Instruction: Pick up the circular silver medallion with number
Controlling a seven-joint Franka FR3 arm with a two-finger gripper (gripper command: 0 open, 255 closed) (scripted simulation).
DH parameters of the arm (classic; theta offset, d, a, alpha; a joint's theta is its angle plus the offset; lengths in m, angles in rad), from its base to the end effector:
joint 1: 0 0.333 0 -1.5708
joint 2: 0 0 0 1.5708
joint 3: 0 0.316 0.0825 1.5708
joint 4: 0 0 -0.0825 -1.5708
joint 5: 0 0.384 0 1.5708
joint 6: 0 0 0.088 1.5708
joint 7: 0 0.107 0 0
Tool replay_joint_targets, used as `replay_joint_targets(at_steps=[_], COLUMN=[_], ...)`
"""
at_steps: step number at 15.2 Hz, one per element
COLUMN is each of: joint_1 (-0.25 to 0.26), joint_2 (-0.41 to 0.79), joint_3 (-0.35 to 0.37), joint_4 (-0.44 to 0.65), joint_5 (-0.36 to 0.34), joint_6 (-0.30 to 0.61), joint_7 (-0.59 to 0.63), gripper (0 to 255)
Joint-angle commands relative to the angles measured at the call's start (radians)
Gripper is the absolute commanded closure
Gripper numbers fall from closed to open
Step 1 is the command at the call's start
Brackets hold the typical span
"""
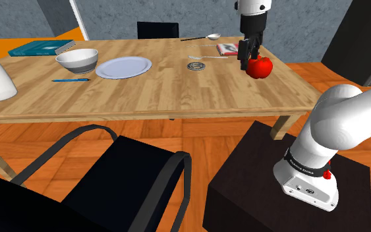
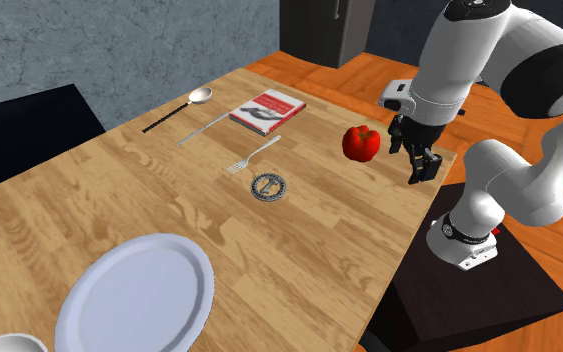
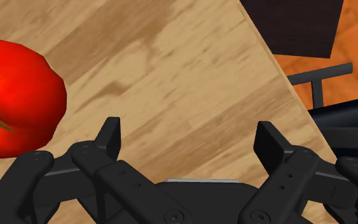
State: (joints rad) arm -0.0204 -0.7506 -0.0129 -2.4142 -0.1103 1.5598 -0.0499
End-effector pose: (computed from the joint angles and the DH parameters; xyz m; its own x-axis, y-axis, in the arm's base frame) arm 0.3107 -0.0231 0.5519 0.9939 0.0197 -0.1085 0.0301 -0.9950 0.0956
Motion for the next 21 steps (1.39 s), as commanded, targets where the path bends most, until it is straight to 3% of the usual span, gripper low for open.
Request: replay_joint_targets(at_steps=[1,11,21], joint_1=[0.000,0.014,0.026], joint_2=[0.000,0.336,0.720], joint_3=[0.000,-0.157,-0.253], joint_4=[0.000,0.172,0.486], joint_5=[0.000,-0.025,0.093], joint_6=[0.000,0.222,0.324], joint_7=[0.000,-0.264,-0.549], gripper=[0,0,0])
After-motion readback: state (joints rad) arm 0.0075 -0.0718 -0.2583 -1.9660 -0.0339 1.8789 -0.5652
